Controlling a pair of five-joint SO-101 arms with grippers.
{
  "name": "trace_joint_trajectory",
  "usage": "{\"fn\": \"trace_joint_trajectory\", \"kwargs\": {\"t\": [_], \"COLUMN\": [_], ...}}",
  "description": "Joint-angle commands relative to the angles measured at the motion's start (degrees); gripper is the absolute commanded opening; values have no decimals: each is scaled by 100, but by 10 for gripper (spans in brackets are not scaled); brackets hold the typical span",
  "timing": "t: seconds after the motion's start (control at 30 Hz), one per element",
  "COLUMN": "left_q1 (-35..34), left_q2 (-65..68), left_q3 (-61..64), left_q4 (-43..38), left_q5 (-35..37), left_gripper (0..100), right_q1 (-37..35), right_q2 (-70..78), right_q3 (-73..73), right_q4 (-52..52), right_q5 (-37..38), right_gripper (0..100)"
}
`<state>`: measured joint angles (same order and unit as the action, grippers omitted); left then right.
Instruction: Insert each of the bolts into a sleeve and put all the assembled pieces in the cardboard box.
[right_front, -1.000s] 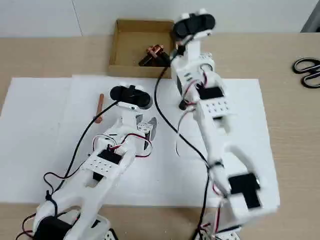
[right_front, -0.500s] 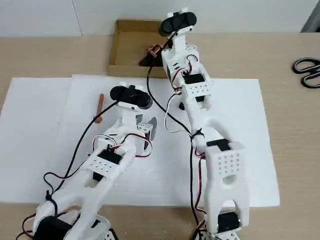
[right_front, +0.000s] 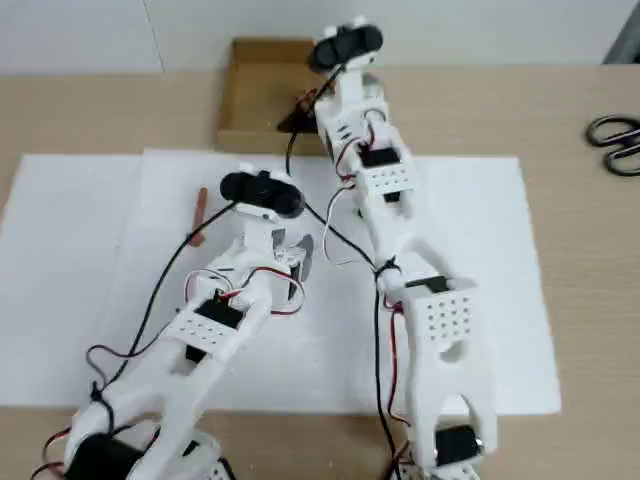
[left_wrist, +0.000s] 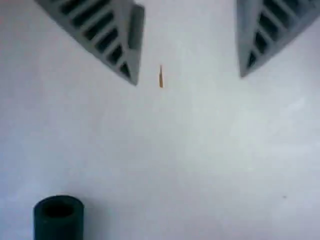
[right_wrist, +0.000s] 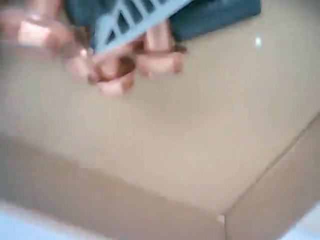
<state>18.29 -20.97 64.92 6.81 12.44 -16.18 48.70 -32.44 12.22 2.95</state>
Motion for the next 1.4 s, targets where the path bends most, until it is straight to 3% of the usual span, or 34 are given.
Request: {"fn": "trace_joint_trajectory", "kwargs": {"t": [0.0,0.23,0.63,1.0,1.37], "left_q1": [-44,-44,-44,-44,-44], "left_q2": [-35,-35,-35,-35,-35], "left_q3": [-84,-84,-84,-84,-84], "left_q4": [-149,-149,-149,-149,-149], "left_q5": [9,9,9,9,9], "left_gripper": [126,126,126,126,126], "right_q1": [4,40,629,1429,1974], "right_q2": [-374,-1376,-3187,-3916,-3969], "right_q3": [-308,-308,-308,-273,1459], "right_q4": [-57,910,4154,8347,8400], "right_q5": [44,53,44,44,62], "right_gripper": [273,256,256,256,256]}}
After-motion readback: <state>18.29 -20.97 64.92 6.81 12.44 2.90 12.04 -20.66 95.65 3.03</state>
